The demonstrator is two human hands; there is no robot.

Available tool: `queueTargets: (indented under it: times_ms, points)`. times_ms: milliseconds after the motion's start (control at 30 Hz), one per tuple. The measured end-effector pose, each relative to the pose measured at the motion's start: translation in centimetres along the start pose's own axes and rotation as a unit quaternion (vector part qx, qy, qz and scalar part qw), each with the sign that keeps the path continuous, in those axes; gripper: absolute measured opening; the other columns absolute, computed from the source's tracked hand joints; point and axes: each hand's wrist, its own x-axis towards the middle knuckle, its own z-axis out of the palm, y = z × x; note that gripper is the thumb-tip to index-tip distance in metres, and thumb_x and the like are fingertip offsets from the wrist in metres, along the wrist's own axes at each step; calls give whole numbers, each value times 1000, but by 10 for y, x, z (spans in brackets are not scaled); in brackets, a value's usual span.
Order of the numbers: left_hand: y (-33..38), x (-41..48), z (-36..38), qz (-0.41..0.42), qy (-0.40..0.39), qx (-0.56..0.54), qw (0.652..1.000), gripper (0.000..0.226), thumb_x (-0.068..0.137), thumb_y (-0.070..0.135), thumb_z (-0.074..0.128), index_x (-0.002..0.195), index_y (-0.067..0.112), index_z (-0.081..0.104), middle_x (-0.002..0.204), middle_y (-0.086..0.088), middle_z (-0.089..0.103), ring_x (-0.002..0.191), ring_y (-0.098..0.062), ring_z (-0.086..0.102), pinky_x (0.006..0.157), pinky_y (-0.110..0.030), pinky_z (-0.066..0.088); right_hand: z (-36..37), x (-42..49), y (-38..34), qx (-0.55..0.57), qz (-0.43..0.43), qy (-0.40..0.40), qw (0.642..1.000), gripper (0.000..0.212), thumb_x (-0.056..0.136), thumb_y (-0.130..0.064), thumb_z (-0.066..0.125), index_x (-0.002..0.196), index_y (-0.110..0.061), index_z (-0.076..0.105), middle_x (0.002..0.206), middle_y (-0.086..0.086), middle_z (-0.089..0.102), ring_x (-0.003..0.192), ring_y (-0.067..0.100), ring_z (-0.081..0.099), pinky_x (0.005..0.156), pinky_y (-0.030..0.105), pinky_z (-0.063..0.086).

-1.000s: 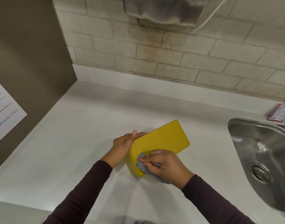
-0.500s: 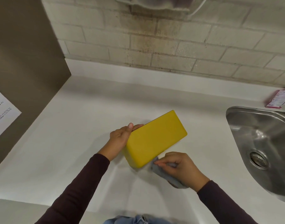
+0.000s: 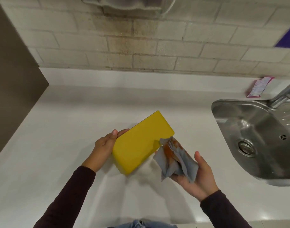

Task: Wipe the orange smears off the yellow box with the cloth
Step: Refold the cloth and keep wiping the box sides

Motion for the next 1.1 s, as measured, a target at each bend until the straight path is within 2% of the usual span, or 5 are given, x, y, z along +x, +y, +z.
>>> queueTargets:
  times_ms: [133,433,667,833,1100]
  points:
    - [-2,2,-2,1,-1,1,1000,46,85,68,26,108,54,63,124,11,63,120,-11,53,112,-40,33,3,-5,-7,-84,-11,-69,994,60,87,-12,61,138,-1,34,140,19,45,130,34,40,108,49,32]
    - [-5,4,-4,9,-11,5,1000,45,82,70,26,107,57,62,114,25,65,114,3,54,101,-28,37,-9,-17,-17,-156,30,145,977,50,64,1,47,110,2,65,107,20,66,98,32,62,89,43,48]
    - [-6,4,-4,10,-9,10,1000,44,83,69,25,106,57,62,107,33,66,105,12,57,90,-17,38,4,-16,-10,-412,33,287,864,51,86,-4,41,35,-11,45,40,5,41,52,23,34,57,29,31]
    - [-6,5,-5,7,-6,10,1000,43,83,68,26,105,58,61,104,39,64,101,18,56,88,-16,38,17,-14,-27,-454,8,195,869,26,72,-14,51,96,-14,60,70,2,62,65,9,57,59,17,44]
    - [-5,6,-5,-3,-2,8,1000,42,81,69,25,100,62,62,97,37,66,95,19,58,82,-13,39,-44,-16,-7,-233,-15,210,949,44,82,0,42,124,-3,53,123,21,60,111,35,58,91,39,52]
